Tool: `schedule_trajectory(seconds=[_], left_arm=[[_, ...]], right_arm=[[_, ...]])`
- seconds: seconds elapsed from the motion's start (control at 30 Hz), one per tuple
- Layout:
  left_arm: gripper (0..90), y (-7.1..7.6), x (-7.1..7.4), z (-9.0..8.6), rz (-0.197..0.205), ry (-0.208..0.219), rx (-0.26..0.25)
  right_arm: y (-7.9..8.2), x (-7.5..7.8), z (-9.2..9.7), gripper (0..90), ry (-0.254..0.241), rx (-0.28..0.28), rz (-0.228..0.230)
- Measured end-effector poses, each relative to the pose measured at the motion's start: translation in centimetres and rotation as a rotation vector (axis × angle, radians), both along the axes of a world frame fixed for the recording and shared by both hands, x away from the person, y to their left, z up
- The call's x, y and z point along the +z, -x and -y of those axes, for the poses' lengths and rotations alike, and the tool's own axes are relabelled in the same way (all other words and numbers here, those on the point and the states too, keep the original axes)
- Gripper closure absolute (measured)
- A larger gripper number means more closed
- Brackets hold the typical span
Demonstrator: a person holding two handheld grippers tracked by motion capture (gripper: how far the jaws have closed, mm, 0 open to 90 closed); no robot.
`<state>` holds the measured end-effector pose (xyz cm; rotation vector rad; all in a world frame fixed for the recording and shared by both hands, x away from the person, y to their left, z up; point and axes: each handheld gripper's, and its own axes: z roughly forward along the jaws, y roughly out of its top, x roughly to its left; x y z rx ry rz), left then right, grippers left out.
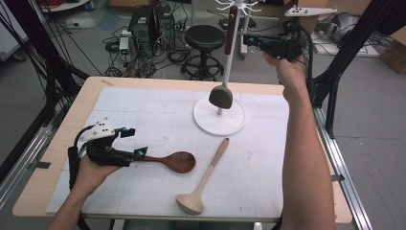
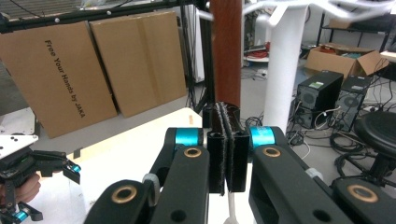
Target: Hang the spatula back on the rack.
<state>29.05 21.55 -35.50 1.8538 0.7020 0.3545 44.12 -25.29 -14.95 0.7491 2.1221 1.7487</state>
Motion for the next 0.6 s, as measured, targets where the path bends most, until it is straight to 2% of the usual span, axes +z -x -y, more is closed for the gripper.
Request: schedule_trajectory(seconds=[0.23, 0.4, 0.6], left_arm=[[18.0, 0.1, -0.1, -0.1, -0.003, 0.001, 0.001], [18.0, 0.2, -0.1, -0.2, -0.004, -0.002, 0.001], [18.0, 0.1, -0.2, -0.2, -0.005, -0.004, -0.001]], right_arm=[[-0.1, 1.2, 0.7, 89.6, -0.010, -0.006, 0.013], [-0.1, 1.7, 0.9, 89.6, -0.011, -0.008, 0.005], [-0.8, 2.2, 1.1, 89.6, -0.022, -0.010, 0.015]])
